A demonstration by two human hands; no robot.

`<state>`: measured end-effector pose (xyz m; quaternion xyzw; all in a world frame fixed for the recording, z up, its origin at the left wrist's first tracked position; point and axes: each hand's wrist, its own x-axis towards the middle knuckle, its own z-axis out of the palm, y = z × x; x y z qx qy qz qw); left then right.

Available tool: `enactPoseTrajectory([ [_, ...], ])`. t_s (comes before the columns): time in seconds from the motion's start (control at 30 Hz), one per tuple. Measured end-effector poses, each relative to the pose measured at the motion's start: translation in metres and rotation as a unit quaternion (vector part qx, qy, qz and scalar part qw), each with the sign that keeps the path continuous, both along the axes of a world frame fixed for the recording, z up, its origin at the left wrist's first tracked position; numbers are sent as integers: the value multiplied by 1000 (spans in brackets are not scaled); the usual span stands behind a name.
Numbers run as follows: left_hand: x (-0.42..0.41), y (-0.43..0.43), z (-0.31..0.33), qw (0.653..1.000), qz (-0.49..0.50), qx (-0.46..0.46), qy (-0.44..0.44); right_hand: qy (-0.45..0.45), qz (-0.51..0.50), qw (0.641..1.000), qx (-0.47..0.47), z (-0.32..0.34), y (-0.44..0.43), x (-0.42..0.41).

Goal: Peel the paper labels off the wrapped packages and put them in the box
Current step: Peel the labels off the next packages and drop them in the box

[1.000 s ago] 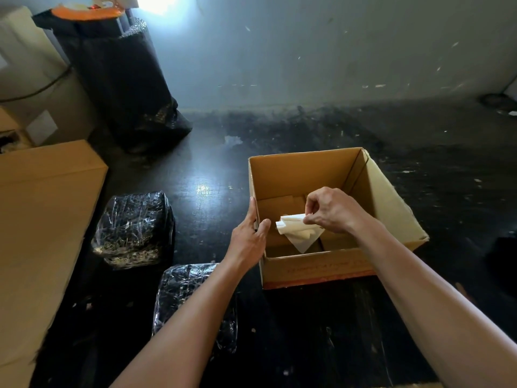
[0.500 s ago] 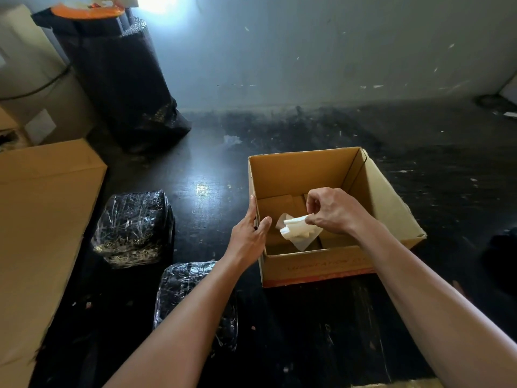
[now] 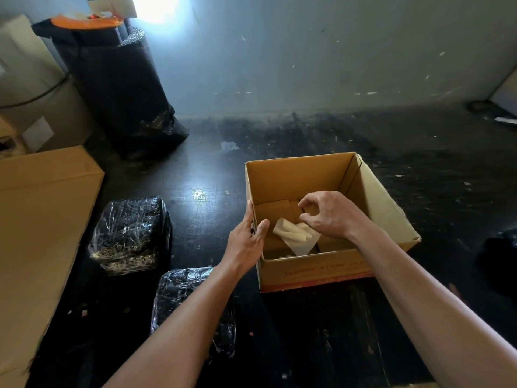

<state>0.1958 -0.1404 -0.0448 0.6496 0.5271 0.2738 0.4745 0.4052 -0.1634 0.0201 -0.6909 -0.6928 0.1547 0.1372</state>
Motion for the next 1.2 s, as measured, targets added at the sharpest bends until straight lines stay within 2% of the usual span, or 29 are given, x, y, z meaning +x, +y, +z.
enactPoseTrajectory([
  [0.27, -10, 1, 7, 999, -9, 43, 27, -16, 8, 1000, -13, 8, -4, -26],
  [0.57, -75, 28, 29, 958, -6, 174, 227, -56, 37, 998, -12, 22, 15, -87],
  [0.87, -199, 62, 37, 933, 19, 182, 309, -111, 79, 989, -64, 23, 59, -194],
  [1.2, -320, 100, 15, 922, 4, 154, 355, -119, 84, 977, -156, -24, 112, -303],
])
